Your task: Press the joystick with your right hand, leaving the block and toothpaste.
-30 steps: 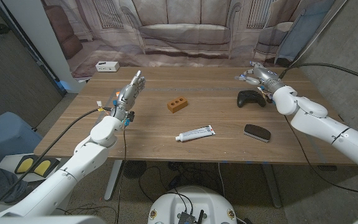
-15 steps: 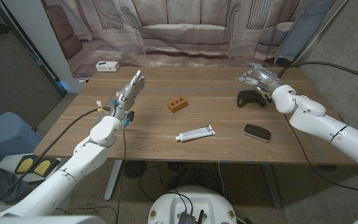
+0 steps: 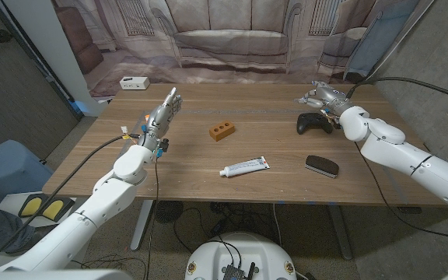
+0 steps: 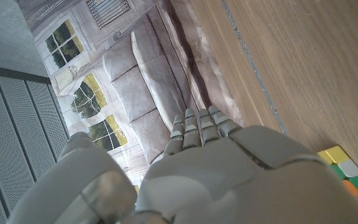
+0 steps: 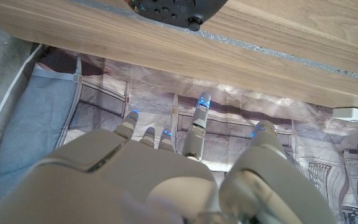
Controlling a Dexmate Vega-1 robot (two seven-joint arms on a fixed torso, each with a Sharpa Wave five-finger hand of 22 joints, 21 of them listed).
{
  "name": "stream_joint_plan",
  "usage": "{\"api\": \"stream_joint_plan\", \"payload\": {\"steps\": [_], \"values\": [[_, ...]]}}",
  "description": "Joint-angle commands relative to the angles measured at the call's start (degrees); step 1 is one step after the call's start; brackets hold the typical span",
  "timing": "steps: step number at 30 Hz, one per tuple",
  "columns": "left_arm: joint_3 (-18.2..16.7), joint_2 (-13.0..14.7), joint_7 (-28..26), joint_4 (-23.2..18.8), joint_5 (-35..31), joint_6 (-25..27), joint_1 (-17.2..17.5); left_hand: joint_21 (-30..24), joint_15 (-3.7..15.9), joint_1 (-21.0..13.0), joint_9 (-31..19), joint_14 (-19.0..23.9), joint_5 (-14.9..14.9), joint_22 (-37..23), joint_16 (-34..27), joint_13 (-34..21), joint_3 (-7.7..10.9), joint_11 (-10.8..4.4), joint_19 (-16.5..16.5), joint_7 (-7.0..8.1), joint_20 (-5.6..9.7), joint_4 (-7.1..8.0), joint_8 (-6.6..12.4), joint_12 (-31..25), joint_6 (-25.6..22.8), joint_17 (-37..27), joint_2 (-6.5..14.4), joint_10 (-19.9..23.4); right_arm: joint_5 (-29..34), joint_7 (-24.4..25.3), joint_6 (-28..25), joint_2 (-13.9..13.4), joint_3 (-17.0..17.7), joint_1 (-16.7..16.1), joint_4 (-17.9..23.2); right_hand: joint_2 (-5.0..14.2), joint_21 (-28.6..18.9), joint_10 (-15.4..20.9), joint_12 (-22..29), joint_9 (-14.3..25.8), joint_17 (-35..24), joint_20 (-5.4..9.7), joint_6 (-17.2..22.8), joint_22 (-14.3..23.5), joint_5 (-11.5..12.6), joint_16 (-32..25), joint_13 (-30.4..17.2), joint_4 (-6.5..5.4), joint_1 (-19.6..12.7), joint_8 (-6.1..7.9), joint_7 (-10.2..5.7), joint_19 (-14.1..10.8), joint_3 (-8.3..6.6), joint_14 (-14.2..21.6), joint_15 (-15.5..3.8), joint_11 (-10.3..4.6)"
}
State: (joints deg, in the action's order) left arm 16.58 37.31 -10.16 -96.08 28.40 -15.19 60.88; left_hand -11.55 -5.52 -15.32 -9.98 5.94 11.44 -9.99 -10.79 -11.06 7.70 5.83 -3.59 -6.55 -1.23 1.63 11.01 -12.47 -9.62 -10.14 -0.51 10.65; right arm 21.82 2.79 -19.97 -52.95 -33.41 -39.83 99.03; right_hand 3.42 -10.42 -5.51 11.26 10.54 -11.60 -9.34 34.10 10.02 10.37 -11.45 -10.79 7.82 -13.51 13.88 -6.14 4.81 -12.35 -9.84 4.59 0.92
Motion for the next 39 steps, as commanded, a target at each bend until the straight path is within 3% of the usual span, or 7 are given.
{"api": "stream_joint_plan", "payload": {"steps": [1,24,39], "values": [[0.5,-0.4,0.3,0.5,0.0,0.4,-0.7,0.3,0.09,0.1,-0.3,0.3,-0.1,-0.3,0.0,-0.1,-0.01,-0.16,0.0,-0.08,-0.31,-0.32,-0.02,0.1,-0.5,-0.2,0.5,0.0,0.3,-1.3,-0.3,0.5,-1.2,1.4,-1.4,0.62,-0.4,0.3,0.3,0.1,-0.1,-0.39,0.8,0.1,-0.1,-0.3,-0.1,-0.13,-0.3,-0.03,0.01,0.1,-0.42,-5.1,0.18,0.01],[0.4,-0.2,0.0,0.4,-0.2,0.4,-0.7,0.4,0.14,0.2,-0.3,0.2,-0.1,-0.3,0.0,-0.1,-0.11,-0.19,0.3,-0.04,-0.49,-0.43,-0.15,0.2,-0.3,-0.2,0.6,-0.1,0.8,-2.1,-0.7,1.5,-2.9,2.8,-3.7,0.68,-0.5,0.4,0.2,0.1,-0.1,-1.06,1.2,0.1,-0.1,-0.5,-0.1,-0.18,0.0,-0.69,-0.29,0.5,-0.45,-4.8,-0.62,-0.11],[0.2,0.1,-0.1,-0.2,-0.4,0.5,-0.7,0.4,0.09,0.2,-0.3,0.1,-0.1,-0.3,0.1,-0.1,-0.18,-0.13,0.5,-0.01,-0.60,-0.51,-0.26,0.2,-0.1,-0.2,0.6,-0.1,-0.3,-2.0,-1.5,1.3,-2.8,2.1,-3.9,0.77,-0.6,0.6,0.3,0.1,-0.1,-1.13,1.5,0.1,-0.1,-0.6,-0.1,-0.17,0.0,-0.92,-0.38,0.7,-0.52,-4.6,-0.84,-0.34]]}}
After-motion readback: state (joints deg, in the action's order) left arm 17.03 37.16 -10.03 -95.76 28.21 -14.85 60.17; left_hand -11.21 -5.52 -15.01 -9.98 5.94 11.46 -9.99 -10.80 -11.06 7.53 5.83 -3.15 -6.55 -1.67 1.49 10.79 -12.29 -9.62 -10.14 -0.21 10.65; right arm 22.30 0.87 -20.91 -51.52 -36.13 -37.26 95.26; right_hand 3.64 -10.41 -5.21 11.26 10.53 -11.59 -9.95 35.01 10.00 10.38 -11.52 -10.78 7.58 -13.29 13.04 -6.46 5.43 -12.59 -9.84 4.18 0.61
